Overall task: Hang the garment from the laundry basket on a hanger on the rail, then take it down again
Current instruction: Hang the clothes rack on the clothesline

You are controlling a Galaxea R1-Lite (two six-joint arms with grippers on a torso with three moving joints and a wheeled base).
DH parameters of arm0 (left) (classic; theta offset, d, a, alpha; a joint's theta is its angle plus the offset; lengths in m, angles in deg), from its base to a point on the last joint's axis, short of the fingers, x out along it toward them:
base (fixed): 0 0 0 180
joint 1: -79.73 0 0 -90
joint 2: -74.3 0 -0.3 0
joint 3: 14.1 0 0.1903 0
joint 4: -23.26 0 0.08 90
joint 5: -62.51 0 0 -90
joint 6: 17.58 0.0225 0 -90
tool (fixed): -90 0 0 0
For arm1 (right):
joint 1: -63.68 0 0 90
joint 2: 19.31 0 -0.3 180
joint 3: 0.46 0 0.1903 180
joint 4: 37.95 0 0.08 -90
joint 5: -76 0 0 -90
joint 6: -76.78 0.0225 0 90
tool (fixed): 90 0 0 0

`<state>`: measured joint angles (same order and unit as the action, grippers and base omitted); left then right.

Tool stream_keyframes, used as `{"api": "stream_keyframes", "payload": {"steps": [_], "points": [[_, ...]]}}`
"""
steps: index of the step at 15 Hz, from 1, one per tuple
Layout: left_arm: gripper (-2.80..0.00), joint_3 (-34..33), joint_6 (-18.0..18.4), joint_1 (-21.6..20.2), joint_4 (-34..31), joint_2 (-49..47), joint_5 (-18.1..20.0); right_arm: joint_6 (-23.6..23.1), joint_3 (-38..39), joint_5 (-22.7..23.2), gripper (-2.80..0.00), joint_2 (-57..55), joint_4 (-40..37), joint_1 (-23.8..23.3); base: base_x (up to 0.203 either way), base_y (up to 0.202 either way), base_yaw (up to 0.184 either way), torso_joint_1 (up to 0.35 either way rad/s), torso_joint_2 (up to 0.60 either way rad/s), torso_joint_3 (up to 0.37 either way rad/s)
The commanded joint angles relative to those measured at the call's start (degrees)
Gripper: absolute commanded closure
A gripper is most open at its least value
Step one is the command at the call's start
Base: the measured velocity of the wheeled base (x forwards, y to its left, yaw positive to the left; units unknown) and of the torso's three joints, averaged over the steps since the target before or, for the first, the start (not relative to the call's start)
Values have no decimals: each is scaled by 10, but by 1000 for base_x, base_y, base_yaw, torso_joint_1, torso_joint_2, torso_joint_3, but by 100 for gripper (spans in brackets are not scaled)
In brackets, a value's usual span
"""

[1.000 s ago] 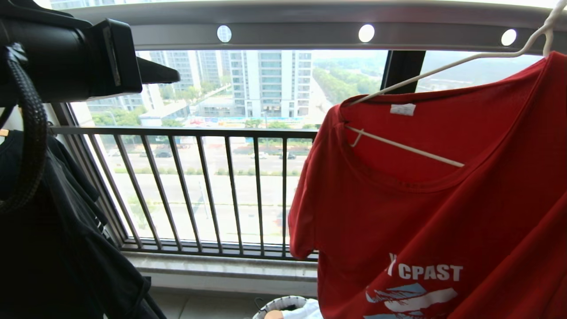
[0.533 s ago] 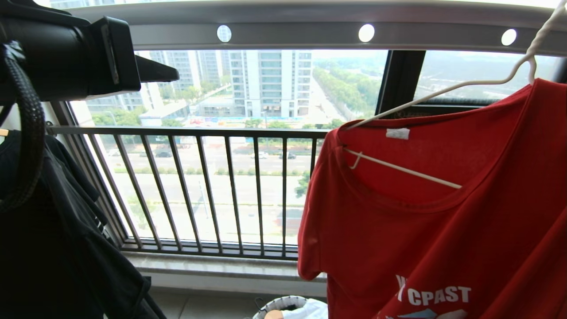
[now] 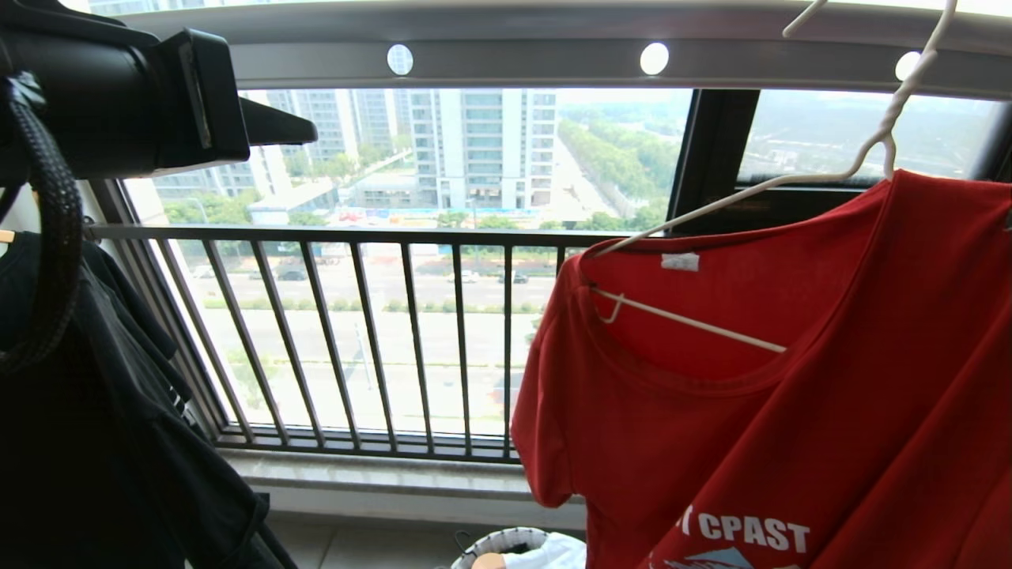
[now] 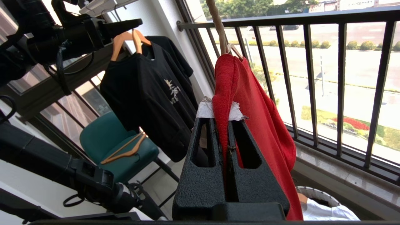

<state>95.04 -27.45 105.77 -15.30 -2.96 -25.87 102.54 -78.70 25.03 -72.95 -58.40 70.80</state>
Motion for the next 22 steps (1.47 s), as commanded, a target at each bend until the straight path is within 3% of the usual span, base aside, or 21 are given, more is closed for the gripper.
{"api": "stream_keyframes", "payload": {"steps": [1,7,10,18,22], "points": [[0,0,-1,0,0,-1,0,-7,0,1,0,-19,1,20,0,0,0,0,0,0],[0,1,-1,-15,0,9,0,-8,-4,-3,0,-69,15,84,0,0,0,0,0,0],[0,2,-1,-20,0,4,0,-7,0,-28,0,-100,58,108,0,0,0,0,0,0],[0,4,0,-32,1,3,1,-3,13,-76,0,-179,195,115,0,0,0,0,0,0],[0,5,0,-32,1,-2,1,3,15,-94,0,-185,204,111,0,0,0,0,0,0]]}}
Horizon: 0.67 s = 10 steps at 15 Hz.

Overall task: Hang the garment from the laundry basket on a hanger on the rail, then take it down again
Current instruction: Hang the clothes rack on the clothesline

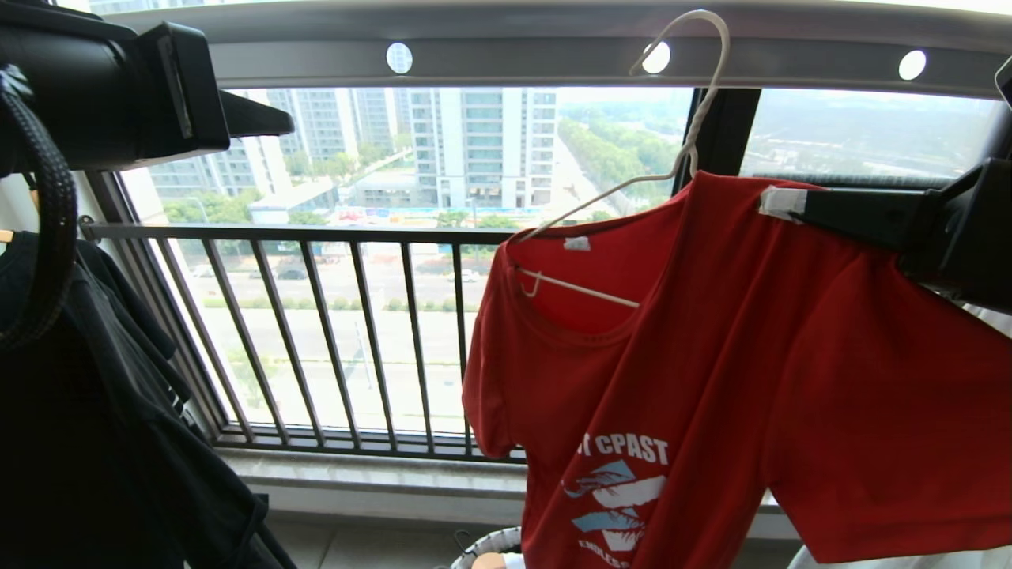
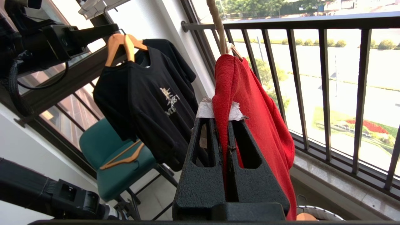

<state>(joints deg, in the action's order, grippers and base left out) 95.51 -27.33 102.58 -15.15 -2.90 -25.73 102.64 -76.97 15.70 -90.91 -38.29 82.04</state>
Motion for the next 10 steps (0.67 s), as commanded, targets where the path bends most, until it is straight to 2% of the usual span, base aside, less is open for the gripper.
{"api": "stream_keyframes", "payload": {"steps": [1,5,10], "points": [[0,1,-1,0,-1,-2,0,1,-4,-4,0,-6,3,-6,0,0,0,0,0,0],[0,2,-2,0,-1,-3,0,1,-7,-10,0,-7,3,-31,0,0,0,0,0,0],[0,1,-2,0,-1,-1,0,-3,-22,-10,0,-14,3,-32,0,0,0,0,0,0]]}}
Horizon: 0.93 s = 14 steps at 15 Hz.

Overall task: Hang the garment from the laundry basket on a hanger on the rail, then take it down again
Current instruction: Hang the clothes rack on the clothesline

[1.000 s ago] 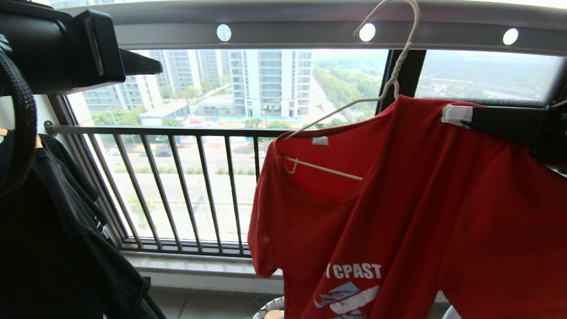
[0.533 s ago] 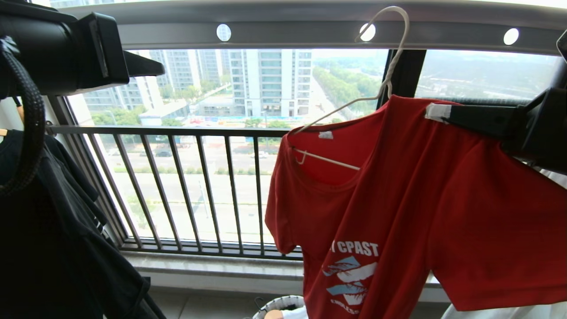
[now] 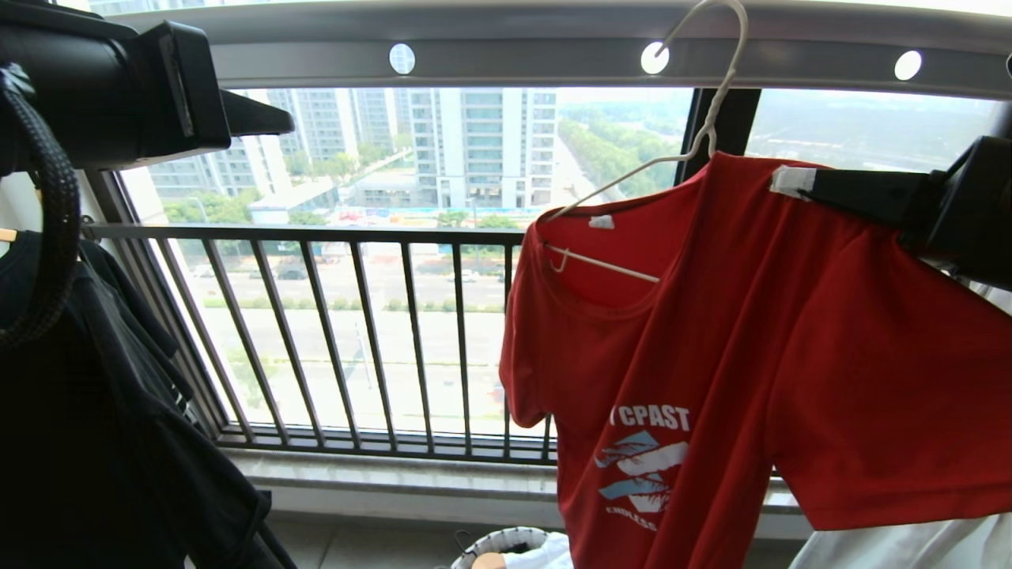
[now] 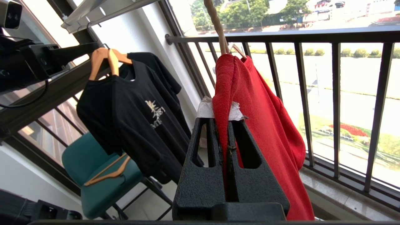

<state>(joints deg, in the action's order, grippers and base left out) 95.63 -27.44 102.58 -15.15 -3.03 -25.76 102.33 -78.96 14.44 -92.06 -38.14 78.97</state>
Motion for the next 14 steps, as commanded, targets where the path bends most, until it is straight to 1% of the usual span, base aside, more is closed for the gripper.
{"api": "stream_keyframes", "payload": {"steps": [1,8,11,14], "points": [[0,0,-1,0,-1,0,0,-1,-2,2,0,-4,1,0,0,0,0,0,0,0],[0,0,-1,0,-1,3,0,-4,5,0,0,-24,1,1,0,0,0,0,0,0],[0,0,-1,0,-1,3,0,-24,9,-4,0,-38,0,16,0,0,0,0,0,0],[0,0,-1,0,-1,3,0,-32,-6,-54,0,-67,0,57,0,0,0,0,0,0]]}}
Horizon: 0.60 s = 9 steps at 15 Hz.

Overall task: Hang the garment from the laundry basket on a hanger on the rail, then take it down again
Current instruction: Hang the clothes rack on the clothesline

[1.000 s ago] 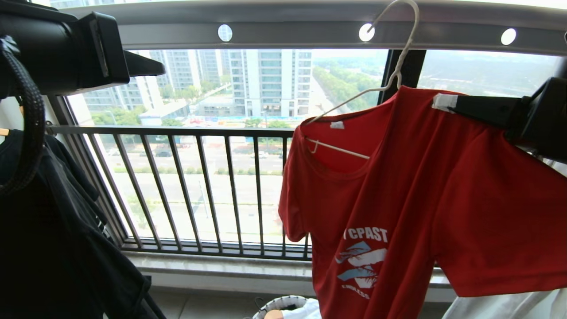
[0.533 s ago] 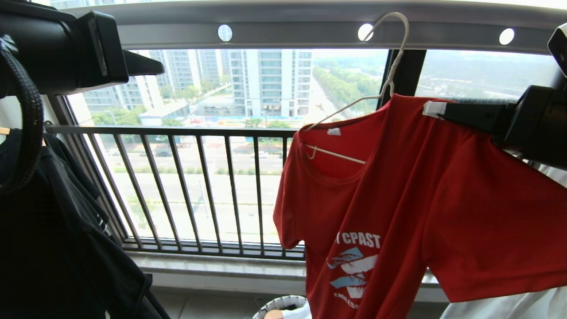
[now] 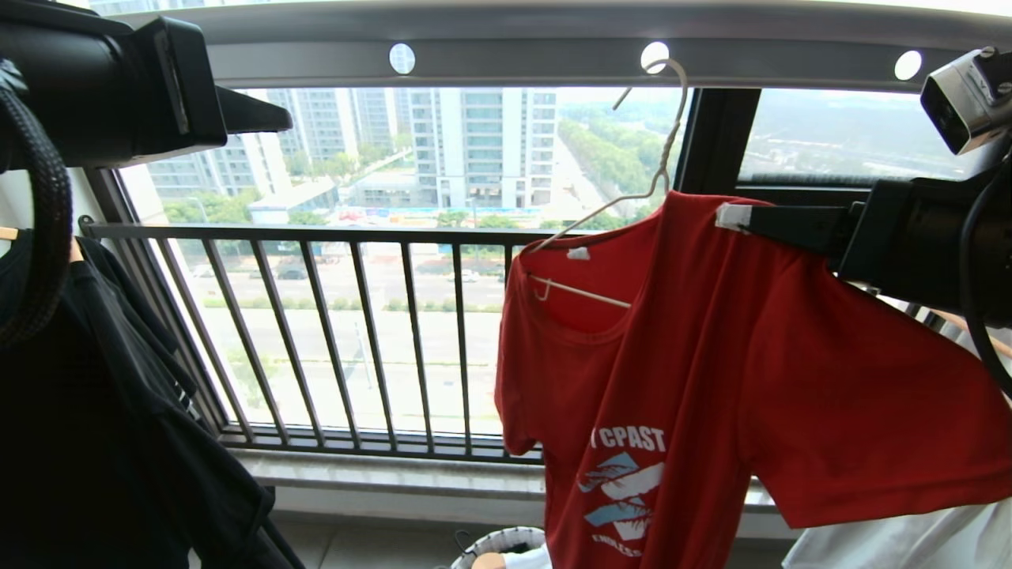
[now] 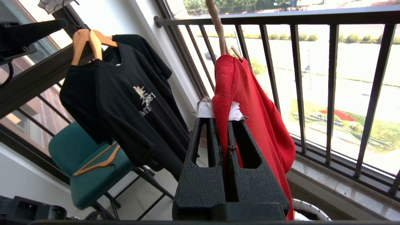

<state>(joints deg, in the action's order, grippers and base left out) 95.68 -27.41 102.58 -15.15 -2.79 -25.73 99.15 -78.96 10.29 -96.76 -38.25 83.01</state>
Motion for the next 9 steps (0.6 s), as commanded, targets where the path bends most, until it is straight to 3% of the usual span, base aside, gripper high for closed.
{"api": "stream_keyframes", "payload": {"steps": [1,8,9], "points": [[0,1,-1,0,-1,1,0,-8,-8,-21,0,-25,1,21,0,0,0,0,0,0],[0,1,-1,-4,-1,5,0,-7,-2,-23,0,-18,1,21,0,0,0,0,0,0],[0,1,-1,-4,-1,5,0,-8,0,-23,-280,-13,1,21,0,0,0,0,0,0]]}}
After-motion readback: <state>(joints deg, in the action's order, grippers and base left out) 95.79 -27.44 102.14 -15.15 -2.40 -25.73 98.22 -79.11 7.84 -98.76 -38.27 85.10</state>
